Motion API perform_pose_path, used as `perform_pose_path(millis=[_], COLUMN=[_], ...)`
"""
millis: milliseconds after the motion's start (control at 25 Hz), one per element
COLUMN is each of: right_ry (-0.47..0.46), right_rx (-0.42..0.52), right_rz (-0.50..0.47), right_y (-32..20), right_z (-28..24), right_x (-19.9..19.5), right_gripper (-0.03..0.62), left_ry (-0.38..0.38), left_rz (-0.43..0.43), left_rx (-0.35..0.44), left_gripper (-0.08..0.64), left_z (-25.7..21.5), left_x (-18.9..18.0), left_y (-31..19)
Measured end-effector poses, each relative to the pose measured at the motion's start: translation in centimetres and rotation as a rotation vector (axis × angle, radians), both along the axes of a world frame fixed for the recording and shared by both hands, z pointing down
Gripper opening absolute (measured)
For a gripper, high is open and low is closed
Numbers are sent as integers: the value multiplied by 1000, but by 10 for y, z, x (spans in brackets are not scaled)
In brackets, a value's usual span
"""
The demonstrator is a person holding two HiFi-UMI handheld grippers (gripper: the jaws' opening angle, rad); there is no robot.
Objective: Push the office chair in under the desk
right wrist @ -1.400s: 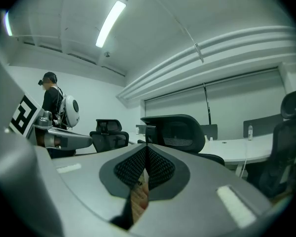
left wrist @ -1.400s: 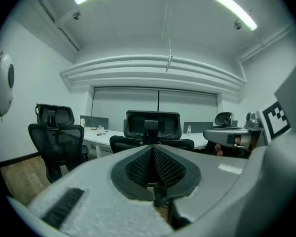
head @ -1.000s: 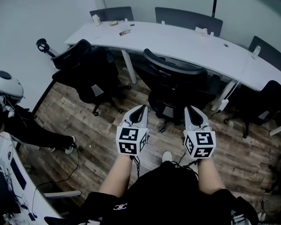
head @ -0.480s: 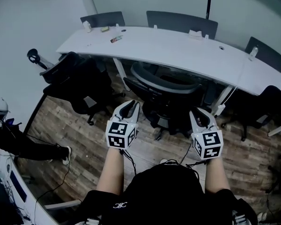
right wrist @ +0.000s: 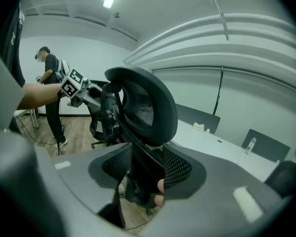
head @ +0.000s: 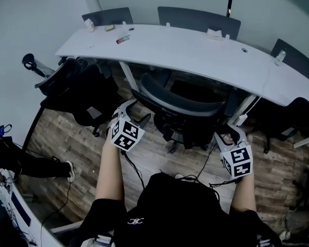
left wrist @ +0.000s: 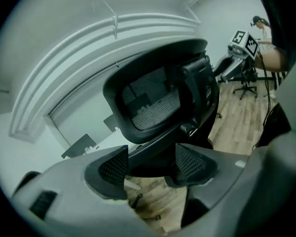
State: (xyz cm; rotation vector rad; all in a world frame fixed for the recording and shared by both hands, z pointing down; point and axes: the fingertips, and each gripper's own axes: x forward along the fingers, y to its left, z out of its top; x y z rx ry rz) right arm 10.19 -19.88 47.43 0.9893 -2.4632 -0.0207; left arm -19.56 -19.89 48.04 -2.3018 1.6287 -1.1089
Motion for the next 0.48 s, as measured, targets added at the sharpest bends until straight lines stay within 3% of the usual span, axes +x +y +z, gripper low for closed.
perform_pose_path(millis=[160, 480], right_ry=[88, 159], right_rx=[-19, -41], right_rz=[37, 136], right_y=[-9, -28], right_z=[15, 30], right_x=[1, -1], right_gripper=[230, 241], left_ry=[-100, -152], left_rz=[37, 113], left_rx=[-54, -133], left_gripper=[310, 310], left_z=[15, 42], left_x=[-20, -44], left_y=[-25, -57])
